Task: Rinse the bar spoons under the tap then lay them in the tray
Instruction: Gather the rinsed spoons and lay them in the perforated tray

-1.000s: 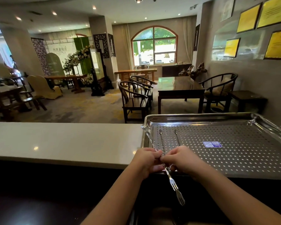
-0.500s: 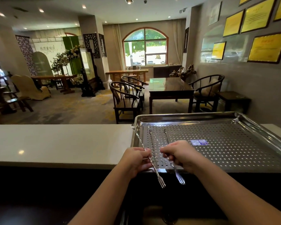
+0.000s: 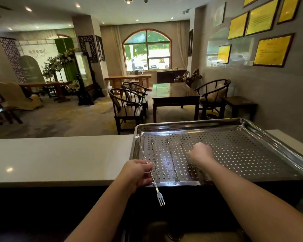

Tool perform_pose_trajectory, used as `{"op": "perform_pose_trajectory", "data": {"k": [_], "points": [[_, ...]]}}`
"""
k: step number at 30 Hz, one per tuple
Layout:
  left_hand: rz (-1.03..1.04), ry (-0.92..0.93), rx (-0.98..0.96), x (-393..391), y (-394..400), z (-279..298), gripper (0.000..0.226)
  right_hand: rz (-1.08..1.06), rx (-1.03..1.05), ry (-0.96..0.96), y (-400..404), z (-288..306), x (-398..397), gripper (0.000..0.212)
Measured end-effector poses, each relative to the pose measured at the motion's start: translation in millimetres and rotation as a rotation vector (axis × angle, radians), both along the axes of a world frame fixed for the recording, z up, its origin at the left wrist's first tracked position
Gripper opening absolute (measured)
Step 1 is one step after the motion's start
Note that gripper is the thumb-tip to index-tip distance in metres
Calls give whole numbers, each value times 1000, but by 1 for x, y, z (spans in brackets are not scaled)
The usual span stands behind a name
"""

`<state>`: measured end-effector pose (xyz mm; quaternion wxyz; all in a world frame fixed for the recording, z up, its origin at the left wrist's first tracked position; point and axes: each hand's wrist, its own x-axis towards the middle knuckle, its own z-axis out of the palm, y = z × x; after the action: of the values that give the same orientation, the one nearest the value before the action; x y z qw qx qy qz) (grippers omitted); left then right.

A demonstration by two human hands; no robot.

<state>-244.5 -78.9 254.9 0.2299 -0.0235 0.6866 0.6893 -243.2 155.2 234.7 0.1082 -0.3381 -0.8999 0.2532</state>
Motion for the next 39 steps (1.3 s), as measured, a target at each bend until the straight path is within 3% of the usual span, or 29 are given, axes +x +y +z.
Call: {"op": "perform_pose_trajectory", "data": {"k": [4,19,28,31,34,39], "points": [[1,5,-6,0,1,-1,27,37,55,-47,-7,-7,-2,34],[21,19,-6,0,-1,-7,23,65,206,-153,-9,-4,-1,32],[15,42,-38,3,2,-4,21,40,125,36,-8,4,17,32],[20,42,-30,5,3,-3,24,154,-34,46,-25,19,27,28],[14,33,-7,5,1,-2,27,362,-335,57,-63,28,40,29],[13,50,-15,8,2,0,34,524,-226,-25,-112,25,51,32]]}}
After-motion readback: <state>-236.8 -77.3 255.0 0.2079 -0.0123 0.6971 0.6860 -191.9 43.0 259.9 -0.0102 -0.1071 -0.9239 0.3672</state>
